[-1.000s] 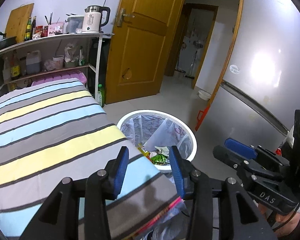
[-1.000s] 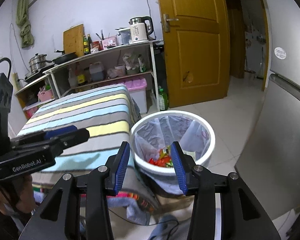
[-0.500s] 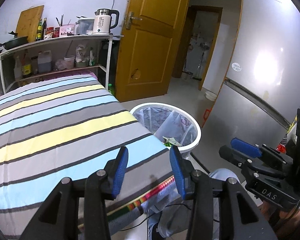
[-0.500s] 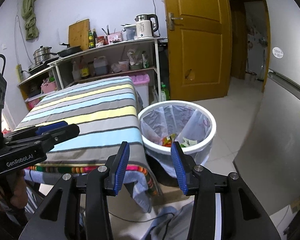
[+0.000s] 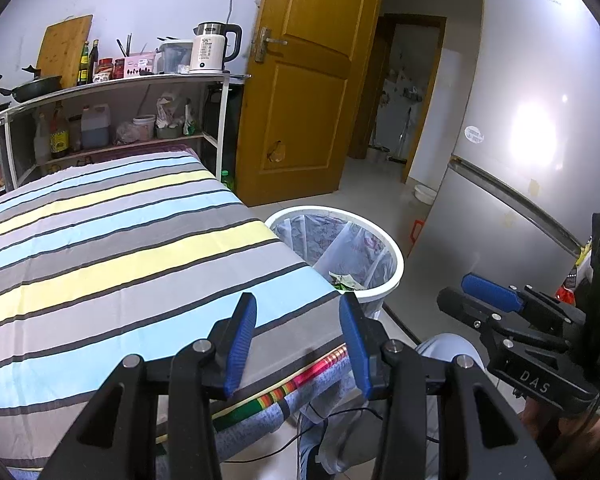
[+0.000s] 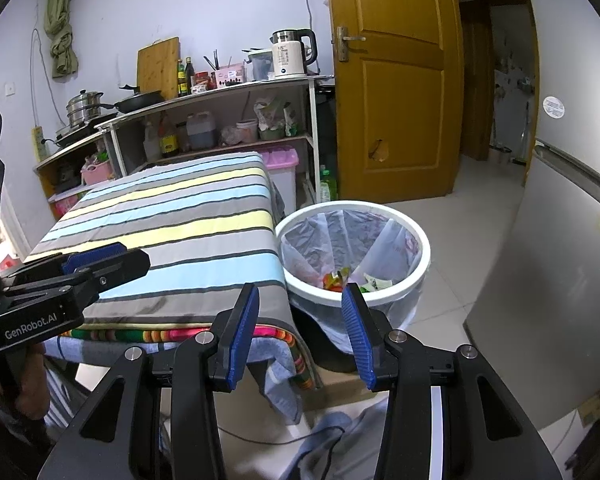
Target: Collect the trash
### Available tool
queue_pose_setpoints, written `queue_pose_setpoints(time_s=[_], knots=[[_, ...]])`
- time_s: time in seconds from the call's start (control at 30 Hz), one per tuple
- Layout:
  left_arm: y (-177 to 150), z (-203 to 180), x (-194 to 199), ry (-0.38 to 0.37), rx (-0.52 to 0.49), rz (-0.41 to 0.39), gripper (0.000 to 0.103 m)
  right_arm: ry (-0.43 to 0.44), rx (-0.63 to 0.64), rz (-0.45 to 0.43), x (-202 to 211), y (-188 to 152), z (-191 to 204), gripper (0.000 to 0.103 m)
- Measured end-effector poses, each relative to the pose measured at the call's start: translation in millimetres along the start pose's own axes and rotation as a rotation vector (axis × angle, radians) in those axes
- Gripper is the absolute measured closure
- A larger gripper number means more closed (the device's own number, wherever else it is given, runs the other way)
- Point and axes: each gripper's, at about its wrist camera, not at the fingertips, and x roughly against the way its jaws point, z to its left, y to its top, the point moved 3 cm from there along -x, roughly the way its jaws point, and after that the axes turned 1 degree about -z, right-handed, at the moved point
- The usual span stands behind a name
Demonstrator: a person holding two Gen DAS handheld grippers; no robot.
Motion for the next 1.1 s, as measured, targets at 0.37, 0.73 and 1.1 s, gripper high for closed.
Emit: queue_pose_setpoints(time_s=[0.37, 0.73, 1.1], knots=[[-1.1, -2.2, 0.4, 0.005, -0.005, 0.001, 0.058, 0.000, 0.001, 0.000, 0.2, 0.0, 0.9, 0.059], [-4.3, -1.1, 1.1, 0.011, 0.000, 0.002, 0.058, 0.005, 0.002, 0.004, 1.2, 2.1, 3.1, 0.059], [-5.1, -0.9, 2.7, 0.020, -0.002, -0.001, 0.058, 0.006, 0.005, 0.003, 0.2, 2.5, 3.7, 0.059]])
